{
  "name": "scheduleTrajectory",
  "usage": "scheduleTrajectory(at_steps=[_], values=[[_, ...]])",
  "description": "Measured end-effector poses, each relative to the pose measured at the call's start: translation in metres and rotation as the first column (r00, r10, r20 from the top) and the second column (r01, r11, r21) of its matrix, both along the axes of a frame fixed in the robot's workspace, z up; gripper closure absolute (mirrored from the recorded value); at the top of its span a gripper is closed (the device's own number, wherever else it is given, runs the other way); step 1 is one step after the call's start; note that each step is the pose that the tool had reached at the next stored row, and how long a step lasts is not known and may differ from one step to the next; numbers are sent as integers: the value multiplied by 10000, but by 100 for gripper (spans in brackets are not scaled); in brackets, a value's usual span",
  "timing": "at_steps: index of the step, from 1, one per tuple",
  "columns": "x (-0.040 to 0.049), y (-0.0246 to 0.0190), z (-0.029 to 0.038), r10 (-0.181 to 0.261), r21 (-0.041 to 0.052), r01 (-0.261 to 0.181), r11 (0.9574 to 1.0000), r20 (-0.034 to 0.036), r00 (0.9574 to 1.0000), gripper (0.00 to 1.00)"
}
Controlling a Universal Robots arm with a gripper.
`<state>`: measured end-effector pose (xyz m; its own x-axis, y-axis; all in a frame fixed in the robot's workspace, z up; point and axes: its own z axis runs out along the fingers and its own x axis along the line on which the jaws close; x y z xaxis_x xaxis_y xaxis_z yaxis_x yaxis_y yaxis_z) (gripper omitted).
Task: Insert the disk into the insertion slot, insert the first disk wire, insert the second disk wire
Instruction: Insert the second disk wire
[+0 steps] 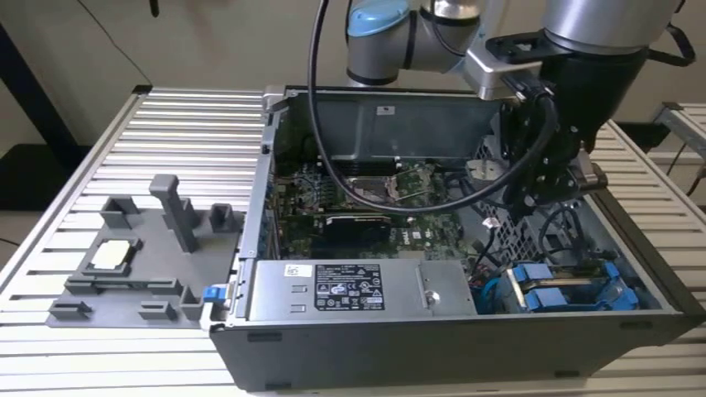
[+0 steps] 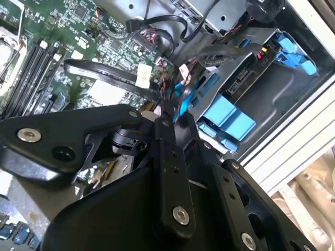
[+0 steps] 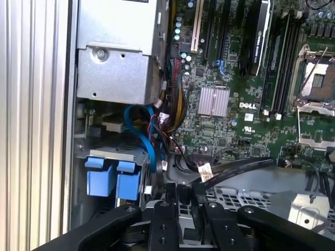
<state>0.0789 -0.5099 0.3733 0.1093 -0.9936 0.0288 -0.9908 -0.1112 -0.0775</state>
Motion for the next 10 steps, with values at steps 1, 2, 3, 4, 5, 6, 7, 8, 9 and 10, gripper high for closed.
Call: scheduleTrajectory(at_steps=[1, 2, 3, 4, 5, 6, 7, 8, 9, 10], values=[[0, 0, -8, 6, -1, -6, 10000, 8, 10000, 73], [-1, 0, -16, 9, -1, -9, 10000, 15, 10000, 73], [-1, 0, -23, 12, -1, -12, 10000, 21, 10000, 73], [-1, 0, -30, 14, 0, -14, 10000, 28, 10000, 73], [-1, 0, -38, 15, 1, -15, 10000, 36, 10000, 73], [-1, 0, -42, 16, 1, -16, 10000, 41, 10000, 73], [-1, 0, -42, 16, -1, -16, 10000, 42, 10000, 73], [-1, 0, -42, 16, -1, -16, 10000, 42, 10000, 73], [-1, 0, -42, 16, 0, -16, 10000, 42, 10000, 73], [-1, 0, -43, 16, 1, -16, 10000, 43, 10000, 73]])
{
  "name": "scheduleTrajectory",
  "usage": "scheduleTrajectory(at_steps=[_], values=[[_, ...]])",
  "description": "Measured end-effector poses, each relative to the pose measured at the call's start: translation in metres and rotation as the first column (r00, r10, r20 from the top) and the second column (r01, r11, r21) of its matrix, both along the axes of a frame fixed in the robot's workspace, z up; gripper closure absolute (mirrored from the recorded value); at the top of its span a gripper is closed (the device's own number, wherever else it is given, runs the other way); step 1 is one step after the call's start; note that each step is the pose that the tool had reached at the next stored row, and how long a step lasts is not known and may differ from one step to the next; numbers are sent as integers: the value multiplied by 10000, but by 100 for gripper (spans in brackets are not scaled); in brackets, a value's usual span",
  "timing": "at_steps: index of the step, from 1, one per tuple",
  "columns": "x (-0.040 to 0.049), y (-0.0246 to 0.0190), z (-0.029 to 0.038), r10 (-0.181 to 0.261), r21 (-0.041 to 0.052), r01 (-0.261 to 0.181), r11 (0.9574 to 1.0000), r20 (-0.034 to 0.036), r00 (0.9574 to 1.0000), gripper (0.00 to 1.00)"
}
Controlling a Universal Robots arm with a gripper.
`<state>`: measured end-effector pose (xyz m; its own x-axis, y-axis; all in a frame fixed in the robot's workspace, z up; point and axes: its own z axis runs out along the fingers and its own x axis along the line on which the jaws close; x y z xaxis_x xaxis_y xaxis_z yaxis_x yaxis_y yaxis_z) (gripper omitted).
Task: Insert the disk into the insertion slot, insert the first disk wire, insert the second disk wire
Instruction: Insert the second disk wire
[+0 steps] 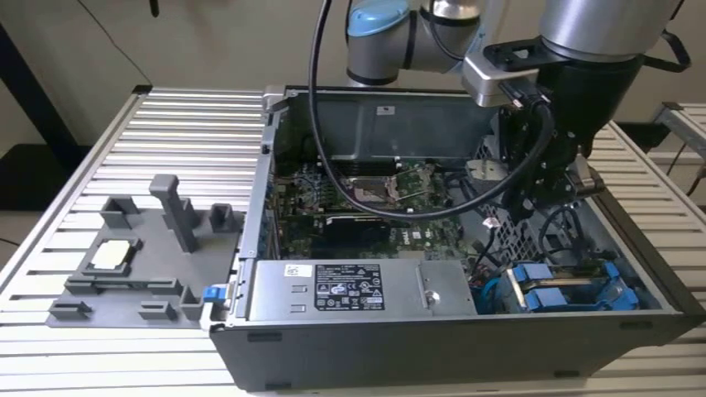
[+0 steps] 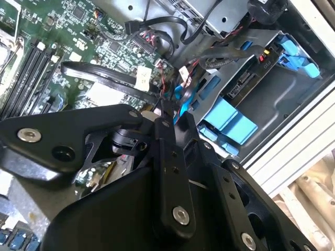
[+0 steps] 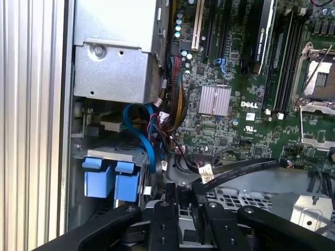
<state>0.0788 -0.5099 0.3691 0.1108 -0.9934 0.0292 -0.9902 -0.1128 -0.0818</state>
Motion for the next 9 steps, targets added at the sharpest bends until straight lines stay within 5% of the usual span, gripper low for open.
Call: scheduleTrajectory(at_steps=[9], values=[[0, 0, 0, 0, 3, 0, 10000, 0, 10000, 82]])
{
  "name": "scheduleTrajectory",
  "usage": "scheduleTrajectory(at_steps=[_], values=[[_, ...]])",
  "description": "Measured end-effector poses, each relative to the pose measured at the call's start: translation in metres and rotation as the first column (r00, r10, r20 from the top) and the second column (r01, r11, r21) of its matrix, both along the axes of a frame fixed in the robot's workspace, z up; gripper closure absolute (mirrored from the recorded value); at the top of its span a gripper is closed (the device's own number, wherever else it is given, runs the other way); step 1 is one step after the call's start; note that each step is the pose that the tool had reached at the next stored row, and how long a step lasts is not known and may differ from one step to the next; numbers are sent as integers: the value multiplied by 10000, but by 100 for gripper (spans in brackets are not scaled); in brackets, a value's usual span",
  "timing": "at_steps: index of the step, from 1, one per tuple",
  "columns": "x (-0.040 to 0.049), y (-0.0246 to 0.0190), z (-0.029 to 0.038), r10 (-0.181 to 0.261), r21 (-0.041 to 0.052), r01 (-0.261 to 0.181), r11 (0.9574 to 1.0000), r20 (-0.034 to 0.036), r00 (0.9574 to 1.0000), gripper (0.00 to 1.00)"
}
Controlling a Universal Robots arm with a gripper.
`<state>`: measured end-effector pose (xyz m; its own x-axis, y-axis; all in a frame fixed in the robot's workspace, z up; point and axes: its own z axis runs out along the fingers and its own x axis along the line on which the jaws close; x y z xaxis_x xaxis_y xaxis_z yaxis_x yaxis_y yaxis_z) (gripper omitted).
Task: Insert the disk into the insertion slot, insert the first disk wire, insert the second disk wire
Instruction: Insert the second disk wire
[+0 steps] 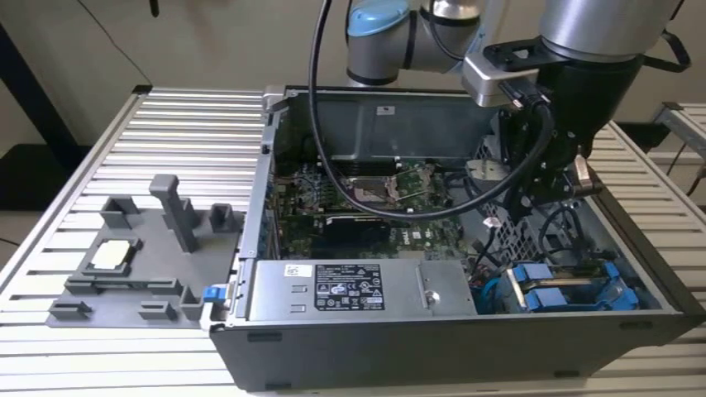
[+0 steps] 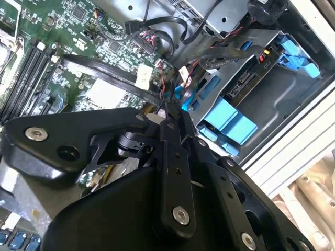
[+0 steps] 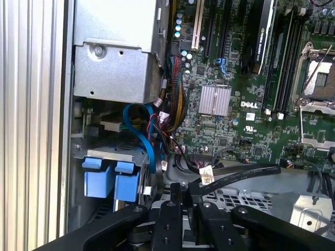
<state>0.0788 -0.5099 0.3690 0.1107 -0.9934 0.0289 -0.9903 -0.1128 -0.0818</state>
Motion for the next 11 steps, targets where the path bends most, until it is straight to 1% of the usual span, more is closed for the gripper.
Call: scheduleTrajectory(at_steps=[5, 9, 11], values=[[2, 0, 0, -1, 1, 1, 10000, 0, 10000, 84], [24, -7, 0, 0, 1, 0, 10000, 0, 10000, 84], [49, -26, 0, 0, 0, 0, 10000, -5, 10000, 84]])
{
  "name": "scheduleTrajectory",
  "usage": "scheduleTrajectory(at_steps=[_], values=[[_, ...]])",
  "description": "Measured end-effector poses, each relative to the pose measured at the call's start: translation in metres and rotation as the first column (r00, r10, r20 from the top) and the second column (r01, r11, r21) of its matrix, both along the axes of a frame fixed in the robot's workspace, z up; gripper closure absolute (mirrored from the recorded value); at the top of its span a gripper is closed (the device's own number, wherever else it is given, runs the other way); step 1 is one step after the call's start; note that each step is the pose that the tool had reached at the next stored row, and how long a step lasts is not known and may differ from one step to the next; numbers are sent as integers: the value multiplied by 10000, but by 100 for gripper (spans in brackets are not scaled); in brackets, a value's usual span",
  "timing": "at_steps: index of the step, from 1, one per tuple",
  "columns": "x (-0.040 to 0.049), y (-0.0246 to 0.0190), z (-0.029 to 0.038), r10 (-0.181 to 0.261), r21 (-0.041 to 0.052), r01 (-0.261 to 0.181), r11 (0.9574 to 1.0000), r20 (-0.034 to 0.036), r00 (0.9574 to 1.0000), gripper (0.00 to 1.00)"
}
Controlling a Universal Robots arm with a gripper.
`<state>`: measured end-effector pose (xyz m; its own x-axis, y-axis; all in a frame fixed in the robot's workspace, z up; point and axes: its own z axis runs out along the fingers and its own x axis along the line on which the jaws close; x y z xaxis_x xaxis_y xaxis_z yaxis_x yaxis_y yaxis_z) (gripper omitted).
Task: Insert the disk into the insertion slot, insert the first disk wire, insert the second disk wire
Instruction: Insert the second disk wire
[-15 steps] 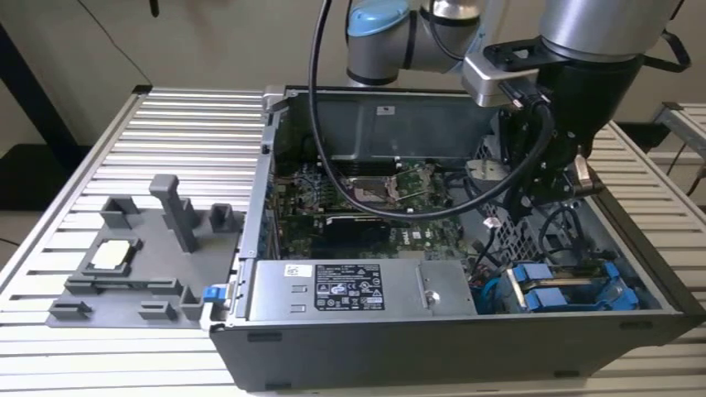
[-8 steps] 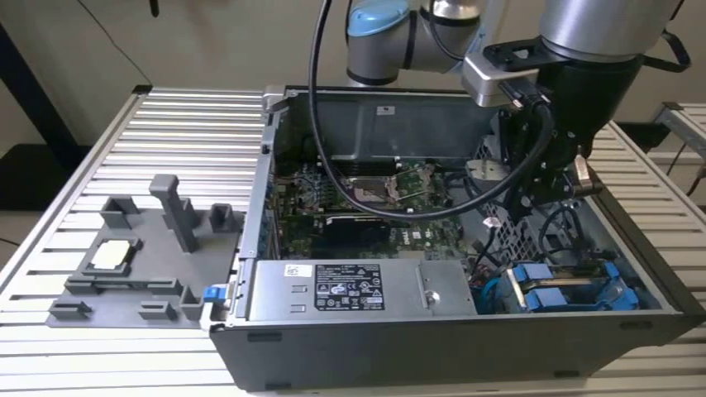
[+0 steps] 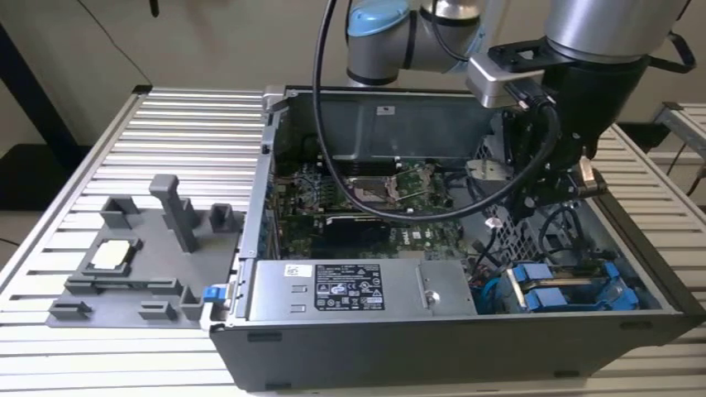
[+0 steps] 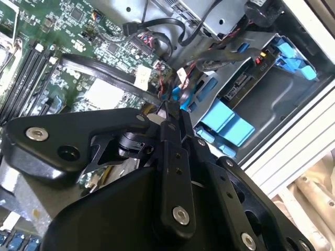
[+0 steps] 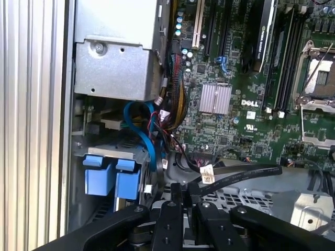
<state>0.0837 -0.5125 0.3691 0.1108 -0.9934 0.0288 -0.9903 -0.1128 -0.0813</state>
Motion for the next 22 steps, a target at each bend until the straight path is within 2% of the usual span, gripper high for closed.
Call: scheduleTrajectory(at_steps=[4, 15, 18, 20, 22], values=[[70, -103, -2, 0, 1, 0, 10000, -36, 10000, 84], [263, -455, -7, 0, 2, 0, 10000, -138, 9999, 84], [298, -538, -7, 0, 1, 0, 10000, -187, 9998, 84], [310, -577, -7, 0, 1, 0, 10000, -221, 9998, 84], [310, -579, -6, -2, 0, 2, 10000, -222, 9998, 84]])
